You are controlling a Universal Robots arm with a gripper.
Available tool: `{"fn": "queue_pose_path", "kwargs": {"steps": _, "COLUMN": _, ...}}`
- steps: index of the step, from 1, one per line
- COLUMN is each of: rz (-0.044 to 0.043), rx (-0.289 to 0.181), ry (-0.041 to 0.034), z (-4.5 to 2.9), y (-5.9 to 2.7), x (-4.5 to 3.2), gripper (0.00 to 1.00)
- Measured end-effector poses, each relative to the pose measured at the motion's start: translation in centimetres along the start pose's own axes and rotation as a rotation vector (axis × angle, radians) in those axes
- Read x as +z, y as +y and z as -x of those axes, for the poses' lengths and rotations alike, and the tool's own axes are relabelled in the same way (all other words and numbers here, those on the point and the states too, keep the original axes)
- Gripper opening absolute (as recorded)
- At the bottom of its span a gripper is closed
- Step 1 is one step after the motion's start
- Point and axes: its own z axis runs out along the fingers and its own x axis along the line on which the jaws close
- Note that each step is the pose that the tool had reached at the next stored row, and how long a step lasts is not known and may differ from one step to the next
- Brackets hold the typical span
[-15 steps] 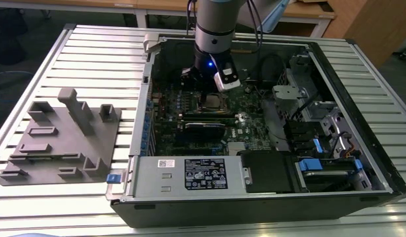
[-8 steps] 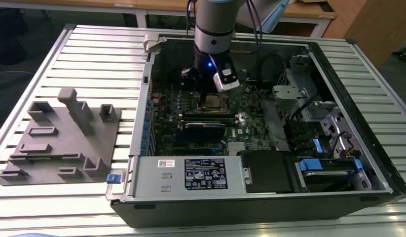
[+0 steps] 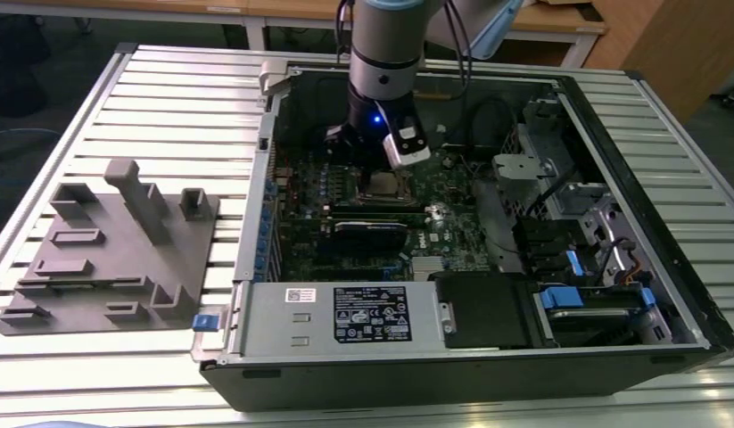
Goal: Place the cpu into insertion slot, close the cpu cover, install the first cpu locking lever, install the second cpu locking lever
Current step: 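Close the cpu cover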
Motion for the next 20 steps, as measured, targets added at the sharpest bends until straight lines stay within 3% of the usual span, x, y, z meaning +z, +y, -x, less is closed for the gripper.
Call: {"fn": "queue_pose_path", "kwargs": {"steps": 20, "rz": 0.0001, "rx": 0.0, "ry": 0.0002, "z": -0.03, "y": -0.03, "x": 0.41, "gripper": 0.11}}
